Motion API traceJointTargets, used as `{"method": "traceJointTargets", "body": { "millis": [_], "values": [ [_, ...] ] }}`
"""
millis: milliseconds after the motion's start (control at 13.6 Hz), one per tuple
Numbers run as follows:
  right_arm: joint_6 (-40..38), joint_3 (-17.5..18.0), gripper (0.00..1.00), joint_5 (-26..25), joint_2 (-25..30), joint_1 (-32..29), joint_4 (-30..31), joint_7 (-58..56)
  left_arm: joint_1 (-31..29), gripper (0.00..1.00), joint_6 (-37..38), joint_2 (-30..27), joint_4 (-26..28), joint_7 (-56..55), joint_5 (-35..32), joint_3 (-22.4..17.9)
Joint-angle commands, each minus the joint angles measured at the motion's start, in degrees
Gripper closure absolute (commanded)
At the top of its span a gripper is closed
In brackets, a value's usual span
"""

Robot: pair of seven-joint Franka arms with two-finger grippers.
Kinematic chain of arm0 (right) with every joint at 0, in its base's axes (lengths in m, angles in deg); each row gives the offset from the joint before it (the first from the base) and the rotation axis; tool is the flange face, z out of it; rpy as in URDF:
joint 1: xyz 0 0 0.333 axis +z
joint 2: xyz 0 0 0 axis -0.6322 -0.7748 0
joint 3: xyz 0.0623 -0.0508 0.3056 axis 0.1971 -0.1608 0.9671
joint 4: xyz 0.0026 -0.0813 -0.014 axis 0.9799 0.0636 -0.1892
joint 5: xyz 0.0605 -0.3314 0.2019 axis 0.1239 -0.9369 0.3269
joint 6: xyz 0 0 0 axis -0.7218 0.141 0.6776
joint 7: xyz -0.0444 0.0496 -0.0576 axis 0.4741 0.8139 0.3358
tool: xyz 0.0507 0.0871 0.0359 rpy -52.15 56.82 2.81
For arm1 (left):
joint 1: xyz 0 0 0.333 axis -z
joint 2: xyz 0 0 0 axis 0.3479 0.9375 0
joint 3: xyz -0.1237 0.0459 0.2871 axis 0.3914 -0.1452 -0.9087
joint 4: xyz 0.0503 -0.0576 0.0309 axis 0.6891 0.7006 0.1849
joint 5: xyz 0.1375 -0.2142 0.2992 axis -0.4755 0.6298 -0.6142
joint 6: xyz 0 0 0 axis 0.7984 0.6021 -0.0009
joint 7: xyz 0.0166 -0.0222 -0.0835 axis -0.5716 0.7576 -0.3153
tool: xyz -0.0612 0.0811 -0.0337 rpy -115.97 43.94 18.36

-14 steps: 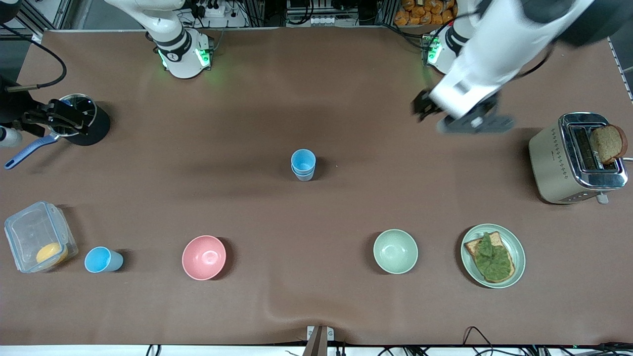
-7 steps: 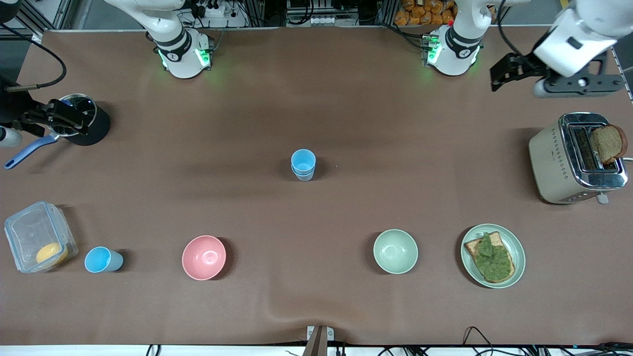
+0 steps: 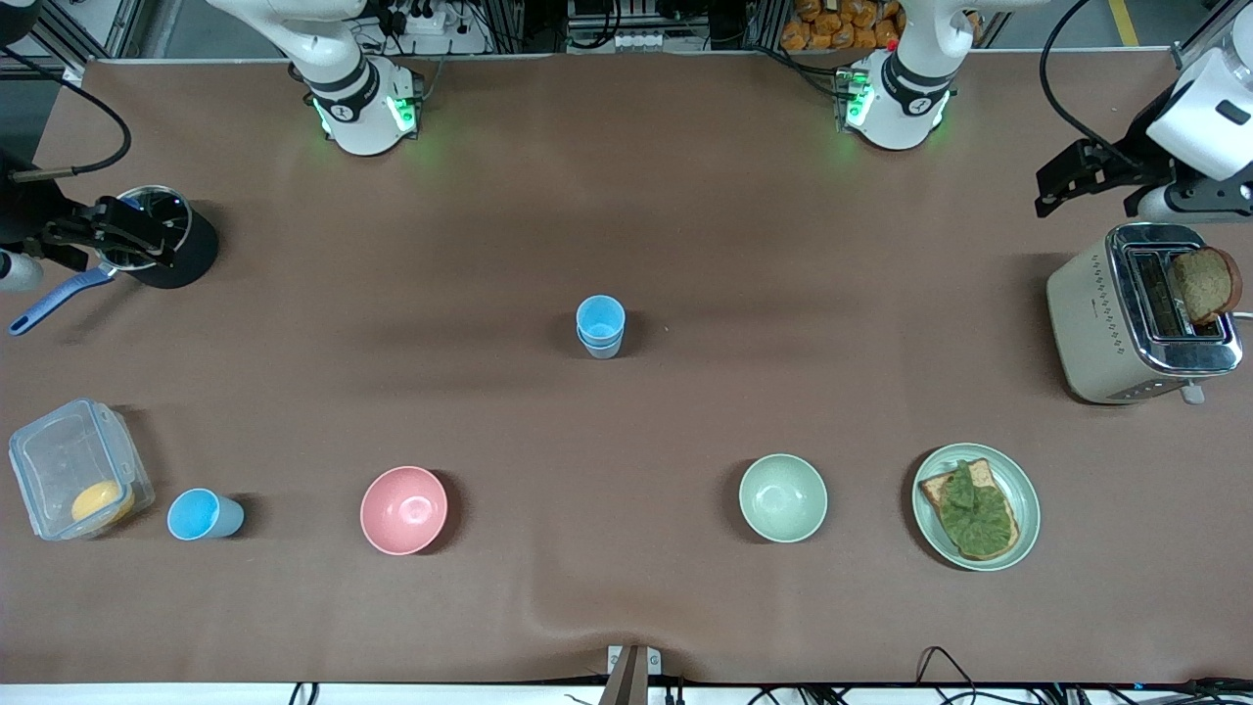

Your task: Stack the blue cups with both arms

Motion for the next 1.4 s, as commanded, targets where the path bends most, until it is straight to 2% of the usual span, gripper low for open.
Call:
{"method": "traceJointTargets", "body": {
  "millis": [0, 441, 1322],
  "values": [
    [-0.9, -0.1, 0.0, 0.8, -0.4, 0.0, -1.3, 0.1, -0.3, 0.0, -1.0, -0.3, 0.0, -1.0, -1.1, 0.6],
    [-0.9, -0.1, 0.0, 0.8, -0.4, 0.0, -1.3, 0.1, -3.9, 0.0, -1.8, -0.4, -0.5, -0.1, -1.1, 0.3],
    [-0.9, -0.1, 0.0, 0.8, -0.5, -0.3, -1.1, -0.1, -3.6, 0.0, -1.8, 0.2, -1.7, 0.1, -0.6, 0.5]
  ]
}}
